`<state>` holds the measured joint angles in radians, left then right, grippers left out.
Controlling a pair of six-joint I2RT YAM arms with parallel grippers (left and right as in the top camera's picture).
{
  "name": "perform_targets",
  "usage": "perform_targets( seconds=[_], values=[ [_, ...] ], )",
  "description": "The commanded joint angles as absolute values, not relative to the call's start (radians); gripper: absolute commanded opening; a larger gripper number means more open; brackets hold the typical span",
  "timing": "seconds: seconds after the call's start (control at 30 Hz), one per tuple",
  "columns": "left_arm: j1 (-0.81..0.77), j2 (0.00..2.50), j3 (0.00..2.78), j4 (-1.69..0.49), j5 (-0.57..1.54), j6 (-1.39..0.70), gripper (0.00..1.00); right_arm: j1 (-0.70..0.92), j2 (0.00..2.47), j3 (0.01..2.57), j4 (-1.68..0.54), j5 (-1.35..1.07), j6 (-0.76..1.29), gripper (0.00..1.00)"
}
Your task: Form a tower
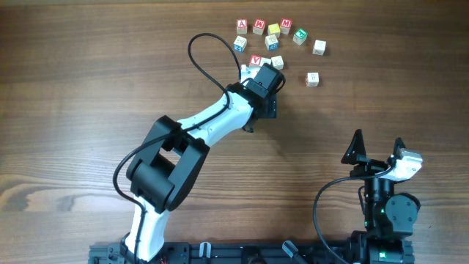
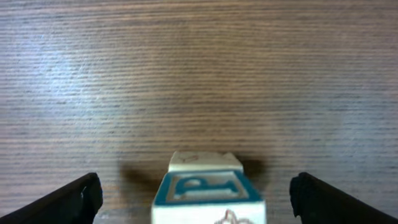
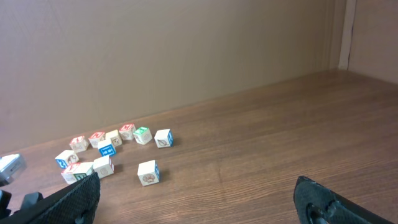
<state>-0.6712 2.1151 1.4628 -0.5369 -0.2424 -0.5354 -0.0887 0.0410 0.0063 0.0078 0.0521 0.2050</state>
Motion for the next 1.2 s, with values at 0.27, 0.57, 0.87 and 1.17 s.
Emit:
perform_targets(
  seconds=[0.27,0.57,0.87,1.17],
  values=[
    [-0.665,1.833,1.472,-0.674,-0.189,-0.538,1.00,-0.093,0.037,0.006,0.011,0.043,0.212,1.00],
    [-0.666,1.833,1.472,-0.635,-0.113,-0.539,1.00,-0.093,0.037,0.006,0.011,0.043,0.212,1.00],
    [-0.723,1.843,1.472,-0.450,0.022,-0.538,0.92,-0.093,0.037,0.006,0.011,0.043,0.212,1.00],
    [-0.809,1.967,1.472,-0.388,-0.021,-0.639,0.04,-0.093,0.037,0.006,0.011,0.043,0.212,1.00]
  ],
)
